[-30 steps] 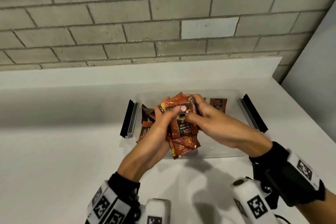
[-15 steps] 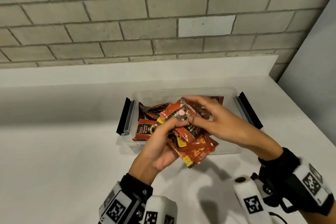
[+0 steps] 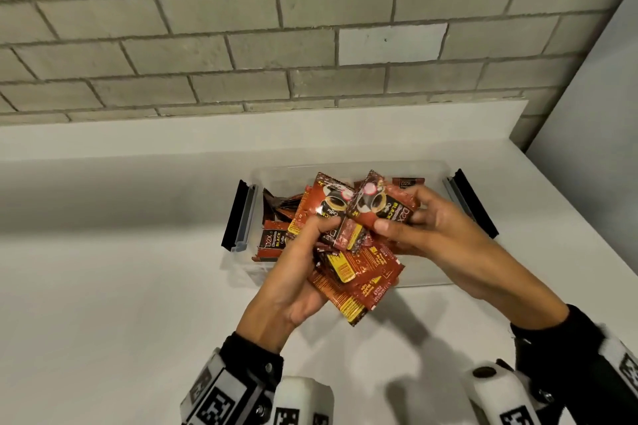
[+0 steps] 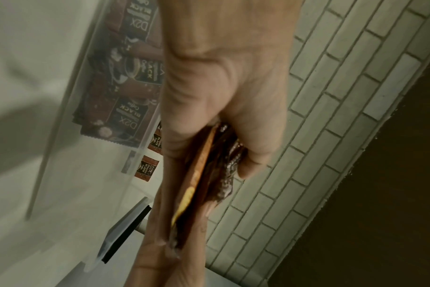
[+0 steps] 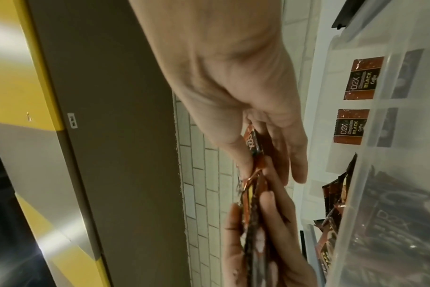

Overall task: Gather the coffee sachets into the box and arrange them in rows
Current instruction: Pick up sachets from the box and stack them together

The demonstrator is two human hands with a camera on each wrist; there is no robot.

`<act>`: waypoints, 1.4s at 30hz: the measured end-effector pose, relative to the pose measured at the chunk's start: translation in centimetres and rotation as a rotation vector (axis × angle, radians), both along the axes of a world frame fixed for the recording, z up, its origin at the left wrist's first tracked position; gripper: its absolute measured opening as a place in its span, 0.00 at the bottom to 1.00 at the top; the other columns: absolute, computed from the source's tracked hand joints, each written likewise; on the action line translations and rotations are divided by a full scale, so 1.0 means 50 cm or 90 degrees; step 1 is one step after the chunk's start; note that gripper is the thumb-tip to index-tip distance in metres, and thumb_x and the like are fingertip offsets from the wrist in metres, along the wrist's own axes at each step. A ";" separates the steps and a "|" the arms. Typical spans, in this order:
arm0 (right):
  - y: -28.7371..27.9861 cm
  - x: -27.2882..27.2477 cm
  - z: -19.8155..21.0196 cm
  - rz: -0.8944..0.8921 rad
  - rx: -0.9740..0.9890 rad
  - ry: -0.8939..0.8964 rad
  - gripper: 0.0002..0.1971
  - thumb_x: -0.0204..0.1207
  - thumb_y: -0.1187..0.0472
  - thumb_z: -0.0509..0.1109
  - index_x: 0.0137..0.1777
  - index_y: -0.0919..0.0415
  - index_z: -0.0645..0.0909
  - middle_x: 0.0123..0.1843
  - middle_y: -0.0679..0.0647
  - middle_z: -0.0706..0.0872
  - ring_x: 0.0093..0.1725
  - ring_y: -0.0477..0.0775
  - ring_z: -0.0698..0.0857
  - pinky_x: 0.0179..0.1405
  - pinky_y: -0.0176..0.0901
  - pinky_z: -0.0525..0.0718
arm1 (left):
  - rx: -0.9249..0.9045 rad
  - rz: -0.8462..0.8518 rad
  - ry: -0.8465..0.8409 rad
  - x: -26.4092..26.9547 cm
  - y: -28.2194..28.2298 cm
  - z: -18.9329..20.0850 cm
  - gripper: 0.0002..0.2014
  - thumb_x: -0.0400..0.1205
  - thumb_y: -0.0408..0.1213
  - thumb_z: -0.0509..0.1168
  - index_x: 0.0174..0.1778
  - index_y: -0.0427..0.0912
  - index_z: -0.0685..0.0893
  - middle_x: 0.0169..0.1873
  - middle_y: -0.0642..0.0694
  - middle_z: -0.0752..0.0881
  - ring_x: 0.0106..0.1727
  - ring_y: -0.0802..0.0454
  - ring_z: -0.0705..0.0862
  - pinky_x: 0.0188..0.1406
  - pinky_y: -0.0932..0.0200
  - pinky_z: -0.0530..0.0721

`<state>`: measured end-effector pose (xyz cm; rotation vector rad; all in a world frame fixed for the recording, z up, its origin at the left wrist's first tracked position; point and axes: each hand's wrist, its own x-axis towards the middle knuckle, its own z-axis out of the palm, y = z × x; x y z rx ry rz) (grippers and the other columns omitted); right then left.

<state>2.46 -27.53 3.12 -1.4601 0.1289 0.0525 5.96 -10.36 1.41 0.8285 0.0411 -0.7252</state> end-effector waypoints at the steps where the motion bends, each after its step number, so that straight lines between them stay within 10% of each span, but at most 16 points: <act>1: -0.004 0.001 0.002 -0.017 0.022 -0.007 0.20 0.71 0.71 0.72 0.62 0.66 0.73 0.52 0.64 0.87 0.42 0.55 0.91 0.37 0.39 0.88 | 0.003 0.003 0.002 0.000 0.002 0.003 0.18 0.70 0.38 0.67 0.54 0.36 0.84 0.48 0.32 0.90 0.45 0.39 0.90 0.51 0.41 0.86; 11: -0.071 0.010 0.066 0.044 -0.134 -0.124 0.16 0.73 0.66 0.68 0.58 0.61 0.69 0.39 0.52 0.90 0.34 0.44 0.83 0.34 0.31 0.78 | 0.088 -0.098 -0.042 0.003 0.016 -0.009 0.26 0.71 0.23 0.71 0.67 0.31 0.77 0.52 0.30 0.87 0.47 0.35 0.90 0.44 0.34 0.87; 17: -0.071 0.021 0.093 0.222 -0.368 -0.184 0.16 0.83 0.66 0.59 0.63 0.52 0.82 0.58 0.49 0.83 0.62 0.47 0.82 0.52 0.39 0.85 | 0.131 -0.140 -0.061 -0.005 0.008 -0.004 0.20 0.67 0.20 0.70 0.56 0.32 0.83 0.49 0.30 0.89 0.42 0.38 0.91 0.42 0.39 0.89; 29: -0.047 0.043 0.063 0.311 -0.676 -0.264 0.22 0.82 0.59 0.63 0.71 0.35 0.70 0.57 0.31 0.77 0.62 0.40 0.71 0.57 0.35 0.76 | 0.182 -0.108 -0.040 0.000 0.018 0.006 0.29 0.69 0.36 0.74 0.66 0.36 0.77 0.55 0.29 0.87 0.51 0.34 0.88 0.52 0.42 0.87; 33: -0.050 0.040 0.051 0.305 -0.690 -0.249 0.23 0.81 0.57 0.62 0.70 0.30 0.68 0.60 0.38 0.72 0.62 0.37 0.66 0.56 0.23 0.66 | 0.174 -0.077 -0.002 0.006 0.023 0.005 0.30 0.68 0.38 0.75 0.66 0.35 0.76 0.56 0.30 0.87 0.49 0.36 0.89 0.56 0.42 0.86; 38: -0.053 0.026 0.036 0.320 -0.627 -0.186 0.21 0.78 0.49 0.67 0.69 0.33 0.70 0.66 0.39 0.70 0.67 0.37 0.67 0.61 0.35 0.77 | 0.166 -0.058 -0.022 0.010 0.026 -0.001 0.28 0.67 0.31 0.72 0.64 0.34 0.79 0.50 0.32 0.88 0.41 0.40 0.90 0.39 0.48 0.90; 42: -0.057 0.020 0.033 0.307 -0.625 -0.177 0.25 0.71 0.40 0.67 0.69 0.37 0.71 0.63 0.37 0.75 0.63 0.38 0.74 0.58 0.36 0.78 | 0.177 -0.068 -0.064 0.003 0.024 -0.005 0.24 0.68 0.31 0.75 0.60 0.38 0.81 0.52 0.34 0.89 0.45 0.40 0.90 0.46 0.46 0.90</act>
